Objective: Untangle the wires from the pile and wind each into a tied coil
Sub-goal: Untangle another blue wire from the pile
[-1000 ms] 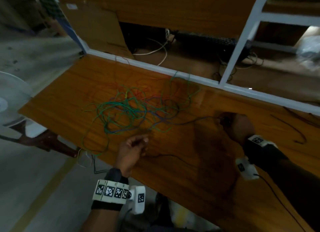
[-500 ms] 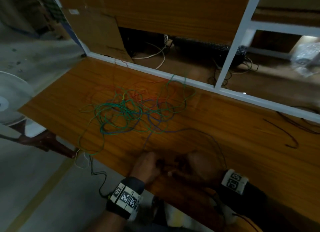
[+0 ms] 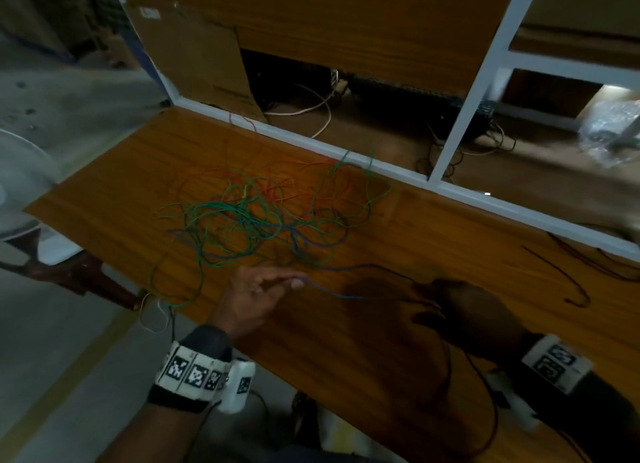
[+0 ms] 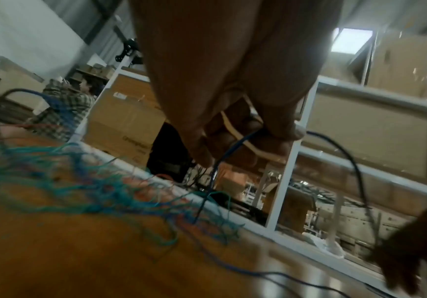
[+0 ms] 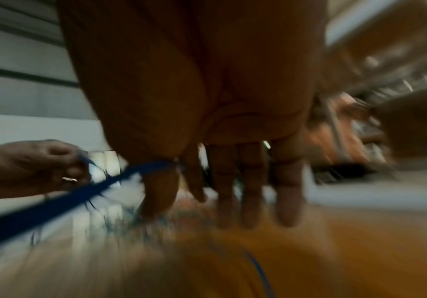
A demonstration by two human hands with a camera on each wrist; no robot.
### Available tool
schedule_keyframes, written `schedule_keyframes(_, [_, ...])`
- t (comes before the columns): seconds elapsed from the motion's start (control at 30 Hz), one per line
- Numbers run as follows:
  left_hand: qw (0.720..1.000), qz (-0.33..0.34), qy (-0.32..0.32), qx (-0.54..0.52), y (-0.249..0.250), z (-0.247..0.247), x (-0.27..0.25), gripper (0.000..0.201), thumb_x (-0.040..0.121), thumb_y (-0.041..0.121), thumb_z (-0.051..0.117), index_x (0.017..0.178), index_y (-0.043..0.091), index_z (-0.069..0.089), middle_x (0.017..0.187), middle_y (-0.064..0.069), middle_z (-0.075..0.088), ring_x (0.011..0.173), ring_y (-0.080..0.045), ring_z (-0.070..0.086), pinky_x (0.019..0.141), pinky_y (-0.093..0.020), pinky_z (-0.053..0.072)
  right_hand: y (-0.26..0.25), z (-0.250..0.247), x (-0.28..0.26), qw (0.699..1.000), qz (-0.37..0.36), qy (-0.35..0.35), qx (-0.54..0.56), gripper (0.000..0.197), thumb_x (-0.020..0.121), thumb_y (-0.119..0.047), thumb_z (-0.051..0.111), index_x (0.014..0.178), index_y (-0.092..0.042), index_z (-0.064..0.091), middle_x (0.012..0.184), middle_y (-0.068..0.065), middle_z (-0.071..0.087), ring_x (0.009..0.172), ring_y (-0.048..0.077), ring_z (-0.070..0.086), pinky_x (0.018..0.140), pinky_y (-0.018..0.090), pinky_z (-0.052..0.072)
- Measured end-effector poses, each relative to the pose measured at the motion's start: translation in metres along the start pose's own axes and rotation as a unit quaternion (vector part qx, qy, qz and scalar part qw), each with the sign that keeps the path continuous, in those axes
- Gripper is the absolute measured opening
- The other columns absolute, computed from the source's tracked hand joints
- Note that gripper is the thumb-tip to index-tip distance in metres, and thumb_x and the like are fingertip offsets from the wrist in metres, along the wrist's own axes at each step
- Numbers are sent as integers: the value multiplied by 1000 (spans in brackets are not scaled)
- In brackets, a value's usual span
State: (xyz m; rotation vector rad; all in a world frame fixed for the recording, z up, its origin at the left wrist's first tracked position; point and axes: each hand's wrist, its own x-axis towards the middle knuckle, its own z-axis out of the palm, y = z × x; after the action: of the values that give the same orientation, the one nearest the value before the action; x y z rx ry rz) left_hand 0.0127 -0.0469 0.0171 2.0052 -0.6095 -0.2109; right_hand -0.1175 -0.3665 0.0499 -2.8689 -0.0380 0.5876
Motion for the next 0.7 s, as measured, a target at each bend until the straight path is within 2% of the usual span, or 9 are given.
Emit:
schedule_keyframes(0.07, [998, 35, 8, 55, 19, 14, 9, 12, 87, 26, 74, 97, 29, 79, 86, 12, 72, 82, 2, 64, 69, -5, 41, -17, -12, 13, 998, 0, 36, -47, 101, 80, -81, 54, 161, -32, 21, 157, 1, 40, 137, 28, 43, 103, 46, 50])
schedule_keyframes(0.1, [995, 51, 6, 88, 26, 24, 14, 13, 88, 27, 72, 98, 27, 79, 86, 11, 71, 81, 0, 62, 66, -2, 37, -22, -15, 19, 994, -13, 81, -66, 105, 77, -82, 57, 161, -31, 20, 157, 2, 39, 140, 31, 40, 103, 51, 49])
schedule_keyframes(0.17, [988, 84, 0, 128, 38, 45, 23, 15, 88, 27, 67, 96, 23, 78, 85, 4, 71, 78, -6, 60, 64, -8, 39, -48, -18, 29, 986, -60, 147, -56, 86, 83, -75, 53, 154, -30, 33, 147, 2, 53, 133, 31, 47, 99, 52, 50])
schedule_keyframes(0.27, [989, 80, 34, 119, 50, 62, 31, 13, 86, 14, 68, 96, 17, 76, 86, 2, 72, 78, -7, 63, 69, -23, 49, -68, -15, 45, 976, -121, 182, 5, 38, 97, -39, 54, 135, -36, 48, 111, -1, 70, 104, 26, 64, 80, 45, 55])
schedule_keyframes(0.37, [999, 14, 46, 19, 45, 54, 29, 20, 84, 27, 75, 102, 18, 73, 79, 13, 67, 74, 5, 62, 62, -9, 43, -54, -15, 46, 968, -113, 211, 78, 41, 88, -8, 54, 120, -29, 68, 97, -7, 75, 86, 20, 72, 64, 43, 58])
schedule_keyframes(0.43, [999, 27, 23, 41, 28, 41, 24, 23, 83, 37, 71, 96, 19, 75, 75, 15, 64, 70, 6, 59, 60, -10, 40, -37, -12, 42, 956, -106, 252, 107, 36, 90, -1, 53, 110, -23, 75, 99, -6, 77, 82, 17, 74, 60, 39, 59])
schedule_keyframes(0.53, [993, -15, 13, 118, -18, 14, 17, 26, 87, 49, 62, 91, 27, 75, 79, 11, 68, 73, 0, 60, 65, -23, 45, -11, -15, 35, 936, -67, 316, 141, 36, 91, 8, 62, 108, -20, 78, 101, -6, 76, 60, -10, 62, 50, 8, 43])
schedule_keyframes(0.6, [988, -66, 39, 134, -41, -6, 9, 27, 87, 53, 62, 93, 30, 75, 84, 7, 72, 77, -5, 63, 68, -31, 50, 7, -15, 34, 931, -24, 329, 159, 33, 92, 4, 66, 111, -20, 78, 104, -5, 76, 53, -11, 54, 47, 4, 34])
schedule_keyframes(0.7, [986, -24, 64, 152, -44, -18, 1, 37, 84, 57, 55, 93, 29, 77, 86, 8, 72, 79, -8, 65, 70, -26, 51, 13, -6, 36, 961, 33, 233, 148, 32, 96, -10, 67, 126, -22, 71, 115, 1, 75, 67, -9, 59, 57, 10, 44])
